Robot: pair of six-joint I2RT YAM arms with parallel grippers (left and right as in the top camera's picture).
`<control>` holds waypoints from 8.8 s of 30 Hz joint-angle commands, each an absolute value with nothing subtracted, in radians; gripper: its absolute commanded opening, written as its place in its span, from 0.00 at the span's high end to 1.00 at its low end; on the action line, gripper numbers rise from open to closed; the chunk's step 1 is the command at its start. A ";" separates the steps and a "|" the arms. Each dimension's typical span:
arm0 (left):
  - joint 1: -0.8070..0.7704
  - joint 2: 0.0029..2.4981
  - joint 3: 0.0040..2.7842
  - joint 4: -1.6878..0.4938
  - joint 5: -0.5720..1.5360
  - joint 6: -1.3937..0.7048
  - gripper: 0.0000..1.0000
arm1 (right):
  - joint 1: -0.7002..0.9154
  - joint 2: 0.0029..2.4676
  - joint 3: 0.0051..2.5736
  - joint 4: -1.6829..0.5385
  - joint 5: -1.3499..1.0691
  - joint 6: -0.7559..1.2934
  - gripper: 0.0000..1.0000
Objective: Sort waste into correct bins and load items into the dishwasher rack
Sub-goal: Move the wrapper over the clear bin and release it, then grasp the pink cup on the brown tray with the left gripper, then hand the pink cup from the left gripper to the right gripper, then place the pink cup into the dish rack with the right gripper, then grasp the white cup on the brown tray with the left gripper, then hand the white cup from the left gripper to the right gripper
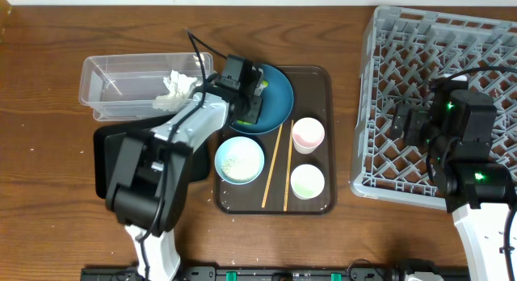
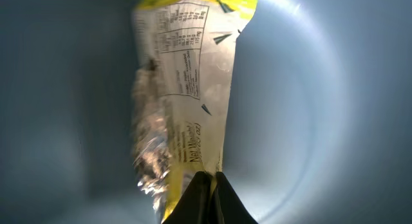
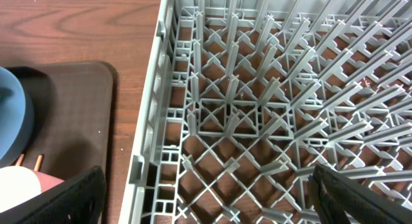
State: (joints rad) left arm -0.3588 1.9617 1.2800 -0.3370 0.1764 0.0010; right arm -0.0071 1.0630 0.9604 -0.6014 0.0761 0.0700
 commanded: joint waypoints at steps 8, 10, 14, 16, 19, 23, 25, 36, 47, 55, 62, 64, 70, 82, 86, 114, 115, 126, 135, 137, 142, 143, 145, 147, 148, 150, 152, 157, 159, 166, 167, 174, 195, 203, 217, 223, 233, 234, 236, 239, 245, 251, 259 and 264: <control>-0.261 1.604 1.285 -0.435 -0.029 -0.001 0.94 | 0.005 1.060 0.983 -0.598 0.079 0.058 0.01; -0.212 1.586 1.285 -0.449 -0.057 -0.001 0.94 | 0.005 1.060 0.983 -0.597 0.079 0.057 0.01; -0.129 1.604 1.275 -0.463 -0.057 -0.001 0.93 | 0.005 1.060 0.983 -0.598 0.078 0.058 0.01; -0.098 1.631 1.267 -0.463 -0.057 0.000 0.91 | 0.005 1.060 0.983 -0.598 0.078 0.058 0.01; -0.059 1.686 1.267 -0.463 -0.057 -0.001 0.85 | 0.005 1.060 0.983 -0.598 0.078 0.058 0.01; -0.033 1.720 1.267 -0.459 -0.053 -0.001 0.55 | 0.005 1.060 0.983 -0.599 0.079 0.058 0.01; -0.036 1.705 1.272 -0.460 -0.044 0.000 0.50 | 0.005 1.060 0.983 -0.598 0.079 0.058 0.01; -0.224 1.551 1.274 -0.465 0.422 -0.044 0.49 | 0.005 1.060 0.983 -0.596 0.078 0.058 0.01; -0.514 1.673 1.274 -0.474 0.479 -0.097 0.48 | 0.005 1.060 0.983 -0.597 0.079 0.058 0.01; -0.595 1.808 1.274 -0.492 0.480 -0.163 0.49 | 0.005 1.060 0.983 -0.598 0.078 0.058 0.01; -0.593 1.848 1.274 -0.484 0.479 -0.163 0.86 | 0.005 1.060 0.983 -0.599 0.079 0.058 0.01; -0.580 1.847 1.274 -0.481 0.479 -0.163 0.93 | 0.005 1.060 0.983 -0.598 0.079 0.058 0.01; -0.519 1.810 1.274 -0.488 0.480 -0.177 0.94 | 0.005 1.060 0.983 -0.597 0.080 0.058 0.01; -0.265 1.677 1.275 -0.187 1.122 -0.435 0.94 | 0.005 1.158 0.982 -0.397 -0.617 -0.022 0.00; -0.258 1.678 1.275 -0.112 1.213 -0.490 0.94 | 0.007 1.241 0.982 -0.264 -1.027 -0.072 0.01; -0.292 1.678 1.275 -0.054 1.354 -0.574 0.94 | 0.053 1.366 0.982 0.008 -1.335 -0.076 0.51; -0.292 1.678 1.275 -0.054 1.354 -0.574 0.94 | 0.053 1.366 0.982 0.008 -1.335 -0.076 0.56; -0.279 1.678 1.275 -0.165 1.167 -0.433 0.47 | 0.035 1.365 0.983 -0.103 -1.053 0.014 0.84; -0.247 1.612 1.275 -0.598 0.557 -0.167 0.30 | -0.109 1.268 1.036 -0.439 -0.570 0.018 0.99; -0.247 1.577 1.275 -0.648 0.463 -0.150 0.29 | -0.169 1.240 1.079 -0.548 -0.432 0.020 0.99; -0.247 1.514 1.275 -0.691 0.372 -0.149 0.28 | -0.316 1.224 1.192 -0.779 -0.102 0.068 0.99; -0.247 1.506 1.275 -0.691 0.373 -0.150 0.28 | -0.346 1.226 1.206 -0.805 -0.047 0.073 0.99; -0.247 1.497 1.275 -0.691 0.373 -0.150 0.28 | -0.409 1.231 1.231 -0.844 0.040 0.101 0.99; -0.248 1.496 1.275 -0.691 0.373 -0.150 0.28 | -0.473 1.240 1.245 -0.857 0.074 0.110 0.99; -0.248 1.496 1.275 -0.691 0.373 -0.150 0.28 | -0.503 1.248 1.249 -0.857 0.079 0.115 0.99; -0.248 1.496 1.275 -0.692 0.373 -0.150 0.28 | -0.568 1.270 1.256 -0.856 0.079 0.116 0.99; -0.248 1.496 1.275 -0.691 0.373 -0.150 0.28 | -0.636 1.308 1.260 -0.857 0.079 0.116 0.99; -0.248 1.496 1.275 -0.692 0.373 -0.150 0.28 | -0.749 1.429 1.275 -0.858 0.075 0.119 0.99; -0.248 1.496 1.275 -0.692 0.373 -0.150 0.28 | -0.774 1.473 1.277 -0.854 0.075 0.119 0.99; -0.248 1.496 1.275 -0.695 0.384 -0.150 0.28 | -0.817 1.587 1.277 -0.792 0.078 0.119 0.79; -0.248 1.496 1.275 -0.696 0.384 -0.150 0.28 | -0.818 1.598 1.277 -0.791 0.078 0.119 0.66; -0.248 1.496 1.275 -0.699 0.384 -0.150 0.28 | -0.818 1.600 1.316 -0.802 -0.029 0.118 0.01; -0.485 1.510 1.236 -0.759 0.384 -0.150 0.24 | -0.453 1.459 1.429 -0.947 -0.304 0.072 0.01; -0.636 1.538 1.161 -0.763 0.382 -0.150 0.24 | -0.260 1.459 1.425 -0.926 -0.259 0.073 0.01; -0.718 1.730 1.100 -0.663 0.346 -0.151 0.86 | -0.234 1.459 1.425 -0.928 -0.258 0.073 0.01; -0.659 1.670 1.138 -0.662 0.350 -0.150 0.94 | -0.234 1.459 1.425 -0.927 -0.258 0.057 0.01; -0.295 1.439 1.166 -0.496 0.740 -0.269 0.94 | -0.234 1.460 1.424 -0.926 -0.557 -0.157 0.02; -0.255 1.437 1.166 -0.450 0.828 -0.300 0.94 | -0.234 1.461 1.423 -0.924 -0.629 -0.192 0.02; -0.182 1.449 1.166 -0.327 1.025 -0.382 0.94 | -0.230 1.467 1.423 -0.923 -0.799 -0.279 0.01; -0.125 1.485 1.166 -0.136 1.235 -0.496 0.94 | -0.197 1.480 1.419 -0.924 -0.992 -0.381 0.01; -0.135 1.542 1.166 -0.007 1.321 -0.586 0.94 | -0.060 1.520 1.415 -0.897 -1.237 -0.516 0.01; -0.178 1.559 1.166 -0.009 1.354 -0.590 0.94 | 0.075 1.543 1.415 -0.801 -1.265 -0.518 0.01; -0.209 1.559 1.166 -0.008 1.365 -0.598 0.94 | 0.192 1.543 1.415 -0.723 -1.258 -0.518 0.01; -0.220 1.559 1.166 -0.005 1.406 -0.598 0.94 | 0.216 1.543 1.415 -0.717 -1.257 -0.518 0.02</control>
State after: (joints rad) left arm -0.2138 1.5581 1.1557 -0.0116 1.3567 -0.5884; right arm 0.2028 1.5421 1.4197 -0.7197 -1.2282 -0.5018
